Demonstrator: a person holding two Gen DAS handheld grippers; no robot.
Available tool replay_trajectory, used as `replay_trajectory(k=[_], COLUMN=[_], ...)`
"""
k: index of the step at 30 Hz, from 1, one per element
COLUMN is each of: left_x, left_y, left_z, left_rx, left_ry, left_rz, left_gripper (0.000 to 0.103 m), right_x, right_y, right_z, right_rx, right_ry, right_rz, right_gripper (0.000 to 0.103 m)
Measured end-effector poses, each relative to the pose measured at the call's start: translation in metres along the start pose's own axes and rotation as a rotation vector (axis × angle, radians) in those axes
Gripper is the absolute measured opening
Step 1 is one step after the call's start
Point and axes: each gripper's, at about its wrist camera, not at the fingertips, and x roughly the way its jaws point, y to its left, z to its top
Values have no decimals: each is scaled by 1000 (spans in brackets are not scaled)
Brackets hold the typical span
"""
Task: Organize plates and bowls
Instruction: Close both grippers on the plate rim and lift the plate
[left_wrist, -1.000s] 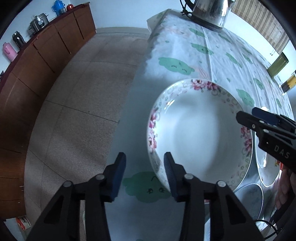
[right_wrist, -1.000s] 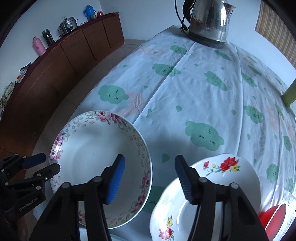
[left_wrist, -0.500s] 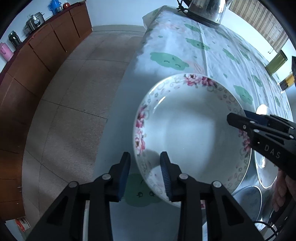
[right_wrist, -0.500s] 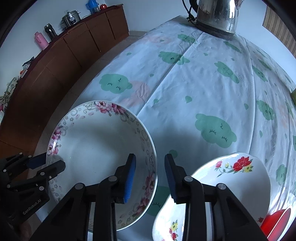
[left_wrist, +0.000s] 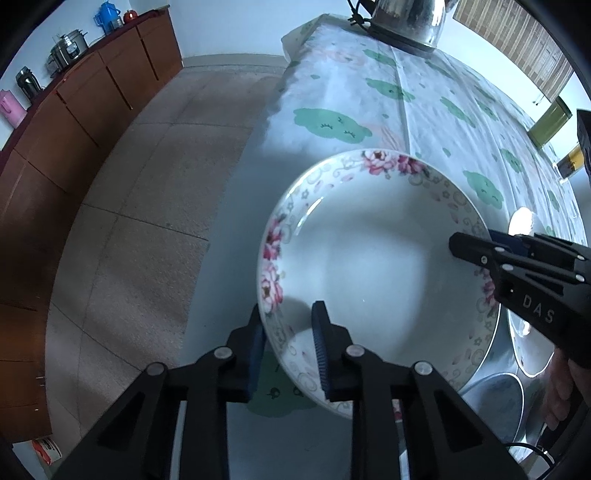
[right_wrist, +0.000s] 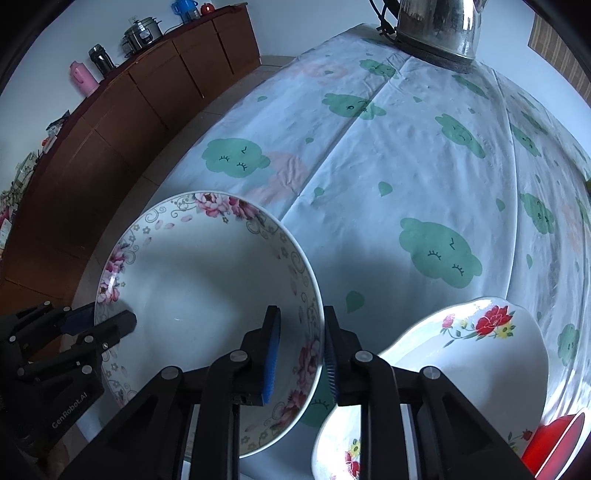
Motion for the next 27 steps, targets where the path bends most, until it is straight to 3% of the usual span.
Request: replay_trajectory(k=[12,27], left_x=[-5,-16], left_y=[-2,-7], left_z=[4,5], left_rx=[34,51], left_ry=[-23,-35], left_rz=[57,80], left_gripper=[12,11], right_x=[-5,-16], right_y=[1,0], right_z=[-4,-3], right_rx=[-1,3], right_ry=[5,-6], right_rz=[-15,-7], right_gripper=[21,20])
